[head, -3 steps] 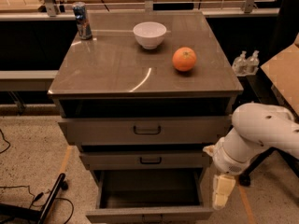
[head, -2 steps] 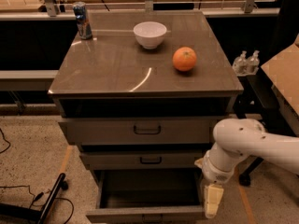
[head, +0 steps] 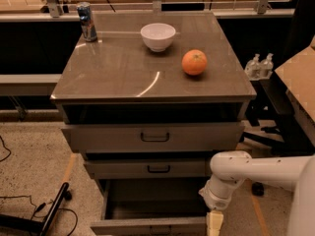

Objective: Close bottom drawer

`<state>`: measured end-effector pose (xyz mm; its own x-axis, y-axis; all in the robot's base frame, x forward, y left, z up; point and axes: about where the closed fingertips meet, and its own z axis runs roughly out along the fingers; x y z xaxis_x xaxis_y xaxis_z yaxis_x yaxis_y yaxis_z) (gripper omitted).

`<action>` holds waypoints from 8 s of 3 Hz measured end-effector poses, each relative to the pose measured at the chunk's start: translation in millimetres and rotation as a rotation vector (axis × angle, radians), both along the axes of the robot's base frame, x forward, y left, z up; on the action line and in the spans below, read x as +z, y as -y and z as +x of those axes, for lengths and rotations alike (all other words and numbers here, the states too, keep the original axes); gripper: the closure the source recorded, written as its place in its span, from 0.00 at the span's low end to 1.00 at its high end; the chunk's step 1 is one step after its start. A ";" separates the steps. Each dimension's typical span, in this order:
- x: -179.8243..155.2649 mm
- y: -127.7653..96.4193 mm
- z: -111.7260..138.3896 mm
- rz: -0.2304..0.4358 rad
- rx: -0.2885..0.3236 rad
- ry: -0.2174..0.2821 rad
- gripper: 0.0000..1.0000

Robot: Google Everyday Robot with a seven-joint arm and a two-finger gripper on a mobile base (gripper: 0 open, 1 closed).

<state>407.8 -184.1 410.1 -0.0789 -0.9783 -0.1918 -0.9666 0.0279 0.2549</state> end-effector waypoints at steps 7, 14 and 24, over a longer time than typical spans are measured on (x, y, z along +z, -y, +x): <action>-175.7 -3.8 -33.7 0.393 0.031 -0.117 0.17; -212.7 -6.7 -40.0 0.506 0.064 -0.046 1.00; -249.4 -12.5 63.2 0.534 0.024 0.154 1.00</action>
Offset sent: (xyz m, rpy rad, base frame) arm -0.0109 0.0106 -0.0230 0.0040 0.0156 0.0332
